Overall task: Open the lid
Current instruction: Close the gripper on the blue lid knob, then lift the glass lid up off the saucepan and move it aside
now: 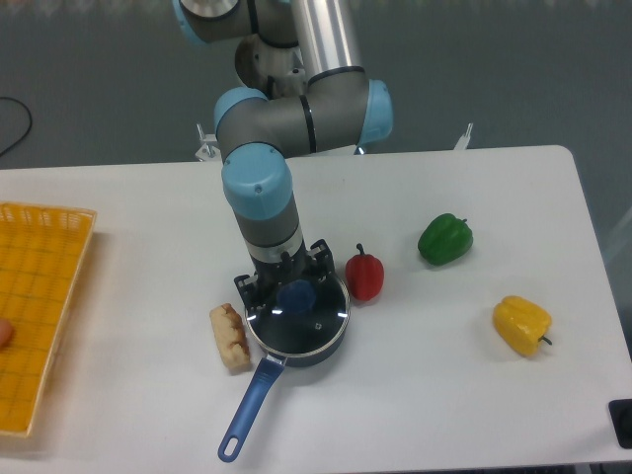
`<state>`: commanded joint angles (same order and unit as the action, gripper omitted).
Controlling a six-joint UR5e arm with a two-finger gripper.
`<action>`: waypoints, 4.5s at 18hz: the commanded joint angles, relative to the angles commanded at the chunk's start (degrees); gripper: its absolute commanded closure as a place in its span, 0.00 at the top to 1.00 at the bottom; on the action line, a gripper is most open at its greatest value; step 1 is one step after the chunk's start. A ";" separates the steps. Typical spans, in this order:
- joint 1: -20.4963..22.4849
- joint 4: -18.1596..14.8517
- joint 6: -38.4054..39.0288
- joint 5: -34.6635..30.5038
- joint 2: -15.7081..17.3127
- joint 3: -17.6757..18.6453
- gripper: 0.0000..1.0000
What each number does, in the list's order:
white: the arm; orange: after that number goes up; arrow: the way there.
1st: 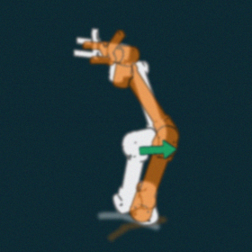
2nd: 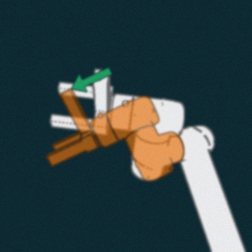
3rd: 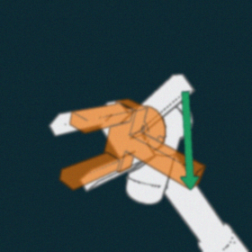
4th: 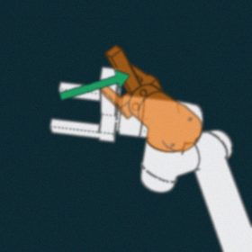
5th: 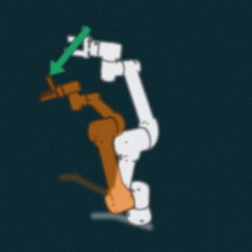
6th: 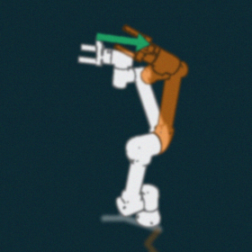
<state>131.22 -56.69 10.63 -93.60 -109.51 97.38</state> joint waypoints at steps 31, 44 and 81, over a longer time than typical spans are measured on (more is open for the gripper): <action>1.14 0.09 -4.04 -0.35 0.00 0.35 0.94; 1.76 0.09 -4.22 -0.18 0.18 0.79 0.72; 7.11 -7.38 -48.68 0.88 4.57 -4.13 0.58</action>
<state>138.33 -64.07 -38.05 -92.73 -104.94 93.26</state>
